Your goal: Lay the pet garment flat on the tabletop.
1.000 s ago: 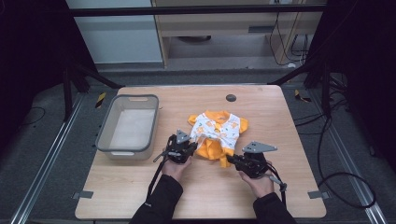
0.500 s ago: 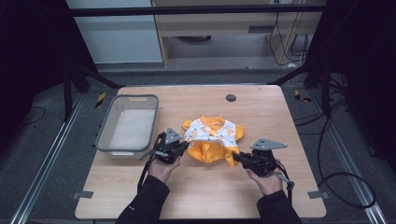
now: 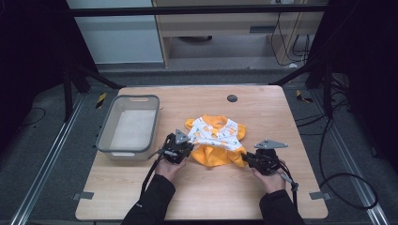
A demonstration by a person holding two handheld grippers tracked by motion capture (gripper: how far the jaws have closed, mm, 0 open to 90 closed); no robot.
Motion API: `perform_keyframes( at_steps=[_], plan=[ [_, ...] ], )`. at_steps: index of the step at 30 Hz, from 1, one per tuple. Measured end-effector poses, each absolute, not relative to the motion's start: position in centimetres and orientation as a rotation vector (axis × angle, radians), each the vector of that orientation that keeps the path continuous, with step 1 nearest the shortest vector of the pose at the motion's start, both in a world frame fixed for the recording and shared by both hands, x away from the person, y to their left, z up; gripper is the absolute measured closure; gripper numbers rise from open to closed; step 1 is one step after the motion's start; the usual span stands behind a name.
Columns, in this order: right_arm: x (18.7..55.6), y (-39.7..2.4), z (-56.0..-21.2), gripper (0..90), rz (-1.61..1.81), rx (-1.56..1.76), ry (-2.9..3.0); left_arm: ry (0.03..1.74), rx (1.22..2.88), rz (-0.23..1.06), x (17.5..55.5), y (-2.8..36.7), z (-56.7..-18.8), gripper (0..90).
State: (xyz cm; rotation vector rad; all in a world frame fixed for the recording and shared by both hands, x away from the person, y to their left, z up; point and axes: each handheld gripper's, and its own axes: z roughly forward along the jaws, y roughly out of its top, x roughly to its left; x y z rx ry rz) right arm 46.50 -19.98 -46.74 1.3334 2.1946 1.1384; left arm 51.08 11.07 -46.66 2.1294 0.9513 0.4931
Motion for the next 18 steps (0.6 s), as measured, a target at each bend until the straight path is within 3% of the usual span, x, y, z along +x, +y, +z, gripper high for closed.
perform_keyframes(
  at_steps=[4, 8, 18],
  plan=[
    [46.6, -20.0, -47.1, 81.5, 1.105, 1.332, 2.197, 0.949, 2.136, 0.526, 50.8, 11.1, -46.5, 65.4],
    [46.5, -20.1, -47.2, 81.0, 1.085, 1.325, 2.190, 0.965, 2.068, 0.526, 49.4, 12.2, -46.3, 55.7],
    [46.3, -20.3, -47.1, 80.8, 1.092, 1.316, 2.183, 0.952, 2.070, 0.458, 47.2, 10.7, -47.9, 53.8]
  ],
)
